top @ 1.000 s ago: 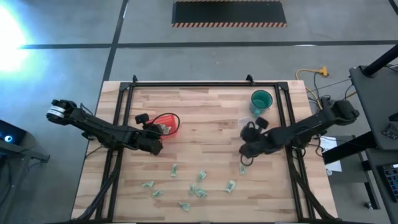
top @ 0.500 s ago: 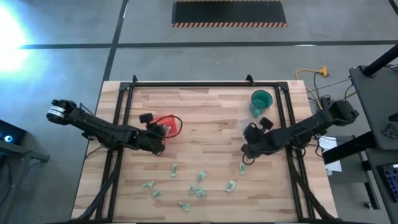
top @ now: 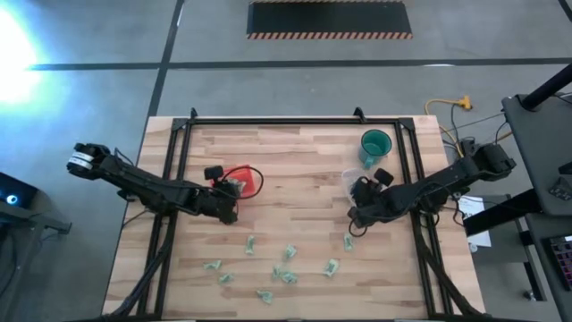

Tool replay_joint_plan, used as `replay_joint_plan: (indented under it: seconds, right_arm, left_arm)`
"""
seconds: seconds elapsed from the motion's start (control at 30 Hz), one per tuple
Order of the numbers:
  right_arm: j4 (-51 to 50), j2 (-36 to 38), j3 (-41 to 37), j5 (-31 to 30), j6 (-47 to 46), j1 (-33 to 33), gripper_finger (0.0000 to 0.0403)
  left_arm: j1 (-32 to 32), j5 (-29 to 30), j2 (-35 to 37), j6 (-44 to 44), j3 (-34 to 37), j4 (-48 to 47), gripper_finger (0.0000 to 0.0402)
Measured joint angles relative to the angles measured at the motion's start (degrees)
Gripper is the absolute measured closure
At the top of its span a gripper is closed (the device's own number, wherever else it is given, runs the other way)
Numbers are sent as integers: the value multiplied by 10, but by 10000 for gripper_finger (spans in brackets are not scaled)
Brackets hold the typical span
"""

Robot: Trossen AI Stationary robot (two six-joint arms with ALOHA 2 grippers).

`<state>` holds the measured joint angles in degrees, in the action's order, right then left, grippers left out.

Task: Pick and place items into bin
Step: Put the stevia packet into the orange bin

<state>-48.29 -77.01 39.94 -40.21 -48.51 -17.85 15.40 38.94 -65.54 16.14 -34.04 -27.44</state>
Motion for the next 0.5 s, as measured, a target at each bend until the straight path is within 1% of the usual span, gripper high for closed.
replay_joint_plan:
  seconds: [0.07,0.13,0.23,0.4,0.47,0.5]
  right_arm:
    - [0,0,0,-1,10,0,289]
    - [0,3,0,-1,17,0,284]
    - [1,7,3,-1,22,0,280]
    - [5,9,10,0,26,0,286]
    - [8,9,10,1,32,0,290]
    - [10,9,10,2,35,-2,292]
  left_arm:
    - [0,-25,0,0,0,2,313]
    - [0,-66,0,0,0,10,313]
    - [0,-150,0,0,1,41,313]
    - [0,-279,0,-1,20,132,313]
    - [0,-309,-2,-1,24,151,313]
    - [1,-313,-6,0,25,155,313]
